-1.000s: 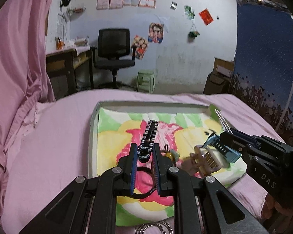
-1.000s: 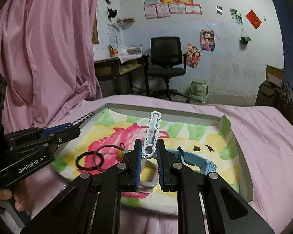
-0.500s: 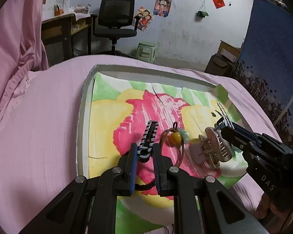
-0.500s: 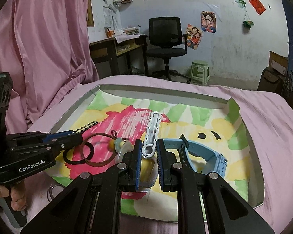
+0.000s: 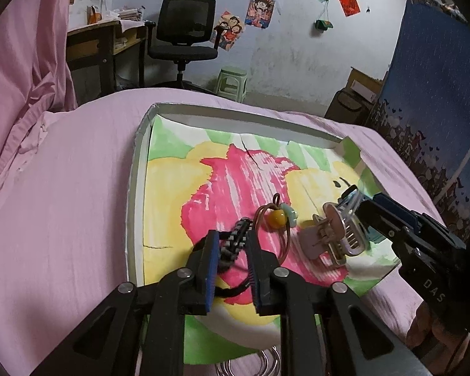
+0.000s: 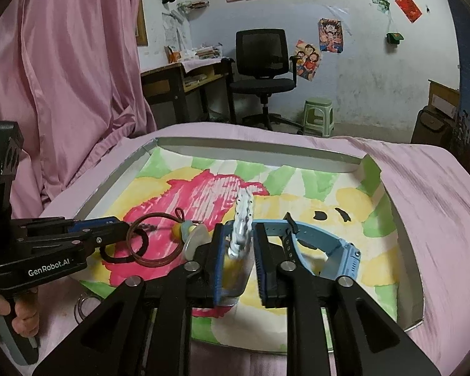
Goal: Organize jewelry
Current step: 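Lift both open tools out of the tray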
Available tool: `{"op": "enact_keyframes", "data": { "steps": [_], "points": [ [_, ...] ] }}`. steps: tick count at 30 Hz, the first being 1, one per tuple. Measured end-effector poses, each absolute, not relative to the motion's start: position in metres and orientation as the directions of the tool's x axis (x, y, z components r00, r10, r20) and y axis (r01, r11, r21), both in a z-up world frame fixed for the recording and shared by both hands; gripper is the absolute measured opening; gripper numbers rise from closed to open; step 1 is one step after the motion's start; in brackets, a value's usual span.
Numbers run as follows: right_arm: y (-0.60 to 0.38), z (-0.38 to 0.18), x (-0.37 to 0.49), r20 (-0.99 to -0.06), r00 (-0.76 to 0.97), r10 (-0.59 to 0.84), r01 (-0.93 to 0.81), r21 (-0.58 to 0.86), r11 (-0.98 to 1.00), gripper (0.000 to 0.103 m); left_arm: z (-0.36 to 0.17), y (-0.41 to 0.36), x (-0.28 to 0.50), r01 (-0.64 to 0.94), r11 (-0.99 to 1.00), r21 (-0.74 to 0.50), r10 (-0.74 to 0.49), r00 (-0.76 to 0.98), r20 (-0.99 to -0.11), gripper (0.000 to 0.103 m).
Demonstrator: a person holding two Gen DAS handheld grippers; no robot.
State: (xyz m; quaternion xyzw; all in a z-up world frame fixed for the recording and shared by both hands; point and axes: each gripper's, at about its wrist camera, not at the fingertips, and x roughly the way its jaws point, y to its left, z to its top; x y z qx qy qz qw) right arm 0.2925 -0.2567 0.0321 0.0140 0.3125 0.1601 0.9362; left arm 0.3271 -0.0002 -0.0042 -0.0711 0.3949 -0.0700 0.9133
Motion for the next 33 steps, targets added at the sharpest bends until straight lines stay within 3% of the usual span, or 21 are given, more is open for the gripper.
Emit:
{"op": "enact_keyframes", "data": {
  "steps": [2, 7, 19, 26, 33],
  "points": [
    [-0.26, 0.035, 0.288, -0.563, 0.766, 0.311, -0.287, 0.133, 0.949, 0.03, -0.002, 0.003, 0.323, 0.066, 0.978, -0.2, -0.189, 0.691, -0.698, 0.03],
    [-0.268, 0.043, 0.277, -0.522, 0.794, 0.311, -0.272, 0.152, 0.95, 0.037, 0.009, 0.011, 0.307, 0.049, 0.974, -0.221, -0.183, 0.746, -0.641, 0.044],
    [-0.287, 0.064, 0.234, -0.401, 0.87, 0.286, -0.231, 0.18, 0.956, 0.069, 0.031, 0.016, 0.255, -0.004, 0.983, -0.183, -0.093, 0.85, -0.519, 0.078],
    [-0.291, 0.071, 0.203, -0.343, 0.895, 0.283, -0.231, 0.186, 0.955, 0.088, 0.038, 0.015, 0.22, -0.013, 0.989, -0.148, -0.058, 0.886, -0.46, 0.088],
    [-0.292, 0.073, 0.172, -0.301, 0.909, 0.288, -0.244, 0.175, 0.954, 0.096, 0.041, 0.015, 0.189, -0.024, 0.992, -0.123, -0.029, 0.91, -0.413, 0.091]
  ]
}}
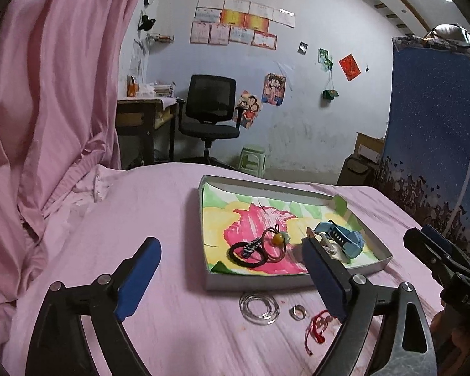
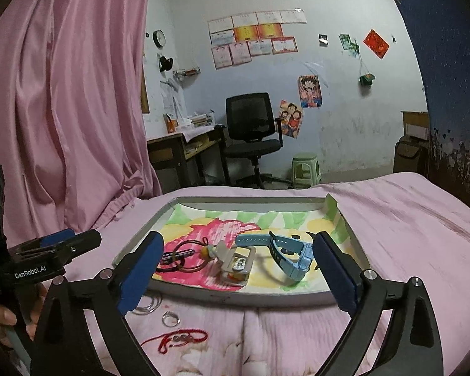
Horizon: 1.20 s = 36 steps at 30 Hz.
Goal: Organize jewelry
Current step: 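Lift both open tools out of the tray, then move both tools toward the red bead bracelet and silver rings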
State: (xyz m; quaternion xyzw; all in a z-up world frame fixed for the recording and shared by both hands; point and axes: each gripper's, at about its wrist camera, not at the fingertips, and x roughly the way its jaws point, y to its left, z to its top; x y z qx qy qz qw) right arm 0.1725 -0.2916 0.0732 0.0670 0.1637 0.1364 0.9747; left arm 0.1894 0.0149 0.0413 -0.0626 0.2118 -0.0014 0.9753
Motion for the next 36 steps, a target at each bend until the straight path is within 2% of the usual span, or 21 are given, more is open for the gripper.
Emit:
{"op": "enact_keyframes", "data": {
  "steps": [9, 17, 24, 36],
  "points": [
    [-0.285, 0.073, 0.145, -0.287, 0.908, 0.305, -0.272, 0.15, 0.951, 0.098, 0.039, 0.017, 0.161, -0.035, 0.994, -0.103, -0.01, 0.916, -0.401, 0.092],
    [-0.281, 0.062, 0.131, -0.312, 0.893, 0.326, -0.298, 0.136, 0.945, 0.098, 0.033, 0.022, 0.142, -0.032, 0.994, -0.101, -0.012, 0.914, -0.405, 0.097],
    [-0.281, 0.053, 0.129, -0.348, 0.879, 0.327, -0.3, 0.13, 0.945, 0.101, 0.024, 0.028, 0.142, -0.026, 0.993, -0.116, -0.03, 0.889, -0.458, 0.097],
    [-0.274, 0.036, 0.144, -0.463, 0.823, 0.329, -0.311, 0.117, 0.943, 0.101, 0.002, 0.033, 0.168, -0.029, 0.992, -0.12, -0.054, 0.771, -0.634, 0.097]
  ]
}}
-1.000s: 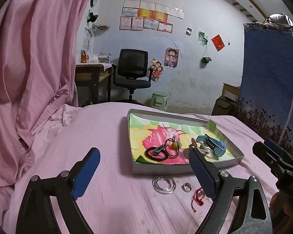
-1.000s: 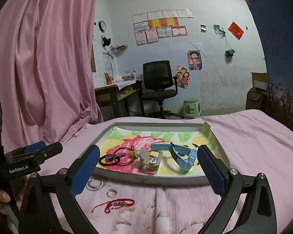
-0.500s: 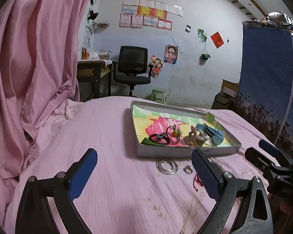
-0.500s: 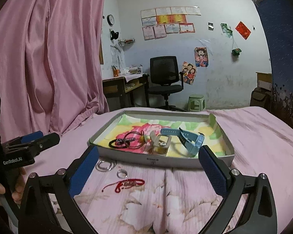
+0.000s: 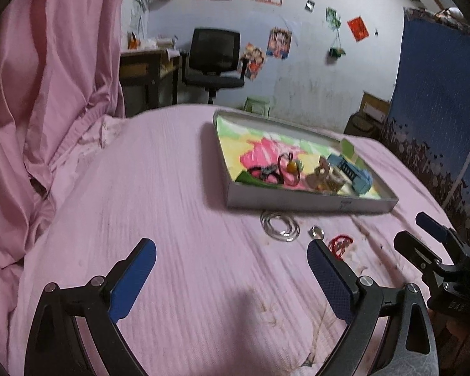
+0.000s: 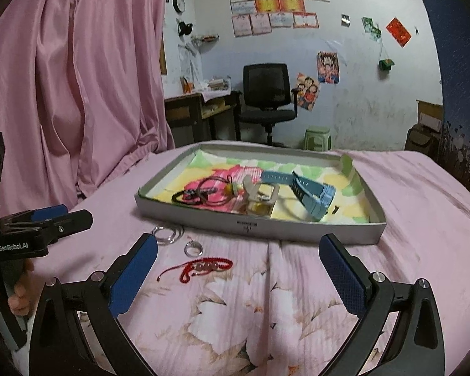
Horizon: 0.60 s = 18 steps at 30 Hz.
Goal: Organize jewelry
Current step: 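Move both tools toward the red bead bracelet and silver rings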
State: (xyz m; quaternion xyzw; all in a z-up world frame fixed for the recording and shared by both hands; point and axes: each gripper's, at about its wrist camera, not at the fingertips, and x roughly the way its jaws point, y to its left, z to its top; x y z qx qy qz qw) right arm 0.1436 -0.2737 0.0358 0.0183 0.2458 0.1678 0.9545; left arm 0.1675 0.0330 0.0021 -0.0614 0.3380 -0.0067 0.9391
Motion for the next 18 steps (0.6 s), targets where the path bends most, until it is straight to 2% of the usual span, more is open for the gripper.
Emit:
{"op": "enact_keyframes", "data": {
  "steps": [9, 14, 18],
  "points": [
    [-0.265, 0.018, 0.157, -0.561, 0.757, 0.334, -0.326, 0.119, 0.938, 0.101, -0.014, 0.037, 0.188, -0.006, 0.985, -0.173, -0.122, 0.684, -0.719, 0.097],
    [-0.258, 0.008, 0.165, -0.611, 0.709, 0.352, -0.353, 0.125, 0.927, 0.101, -0.02, 0.042, 0.198, -0.003, 0.973, -0.23, -0.171, 0.661, -0.73, 0.096],
    [-0.254, 0.0, 0.173, -0.645, 0.669, 0.369, -0.368, 0.143, 0.919, 0.099, -0.021, 0.041, 0.208, 0.021, 0.963, -0.268, -0.217, 0.646, -0.731, 0.087]
  ]
}}
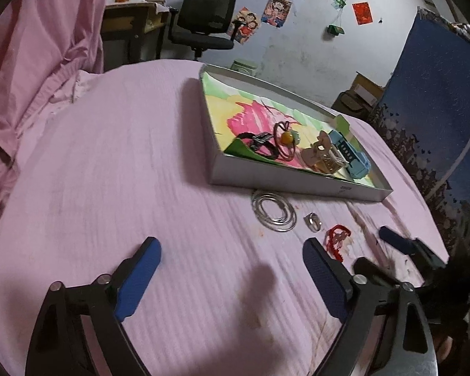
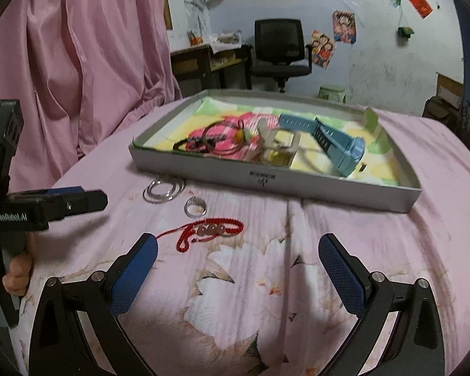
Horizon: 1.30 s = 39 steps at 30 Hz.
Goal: Organize jewelry
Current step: 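Move both tools toward the red bead bracelet and silver rings, then grasp the red bead bracelet with the right tool while the left tool grasps the silver rings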
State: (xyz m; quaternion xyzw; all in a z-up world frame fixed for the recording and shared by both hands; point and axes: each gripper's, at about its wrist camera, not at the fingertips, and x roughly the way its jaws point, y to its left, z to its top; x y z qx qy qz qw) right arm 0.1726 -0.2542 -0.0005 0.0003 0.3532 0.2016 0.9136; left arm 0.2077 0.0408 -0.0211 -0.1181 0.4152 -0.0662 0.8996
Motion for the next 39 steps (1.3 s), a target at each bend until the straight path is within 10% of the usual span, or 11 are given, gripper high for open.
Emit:
{"op": "enact_keyframes", "data": {
  "steps": [24, 39],
  "points": [
    [-0.239, -0.023, 0.201, -0.715, 0.572, 0.401, -0.394, 0.189, 0.899, 0.055, -0.044, 0.028, 0.258, 0.064, 0.914, -0.4, -0.366, 0.554, -0.748, 0.014],
    [-0.242, -0.025, 0.199, -0.699, 0.576, 0.423, -0.394, 0.216, 0.894, 0.018, -0.047, 0.04, 0.244, 0.058, 0.89, -0.452, -0.397, 0.586, -0.706, 0.003]
  ]
}}
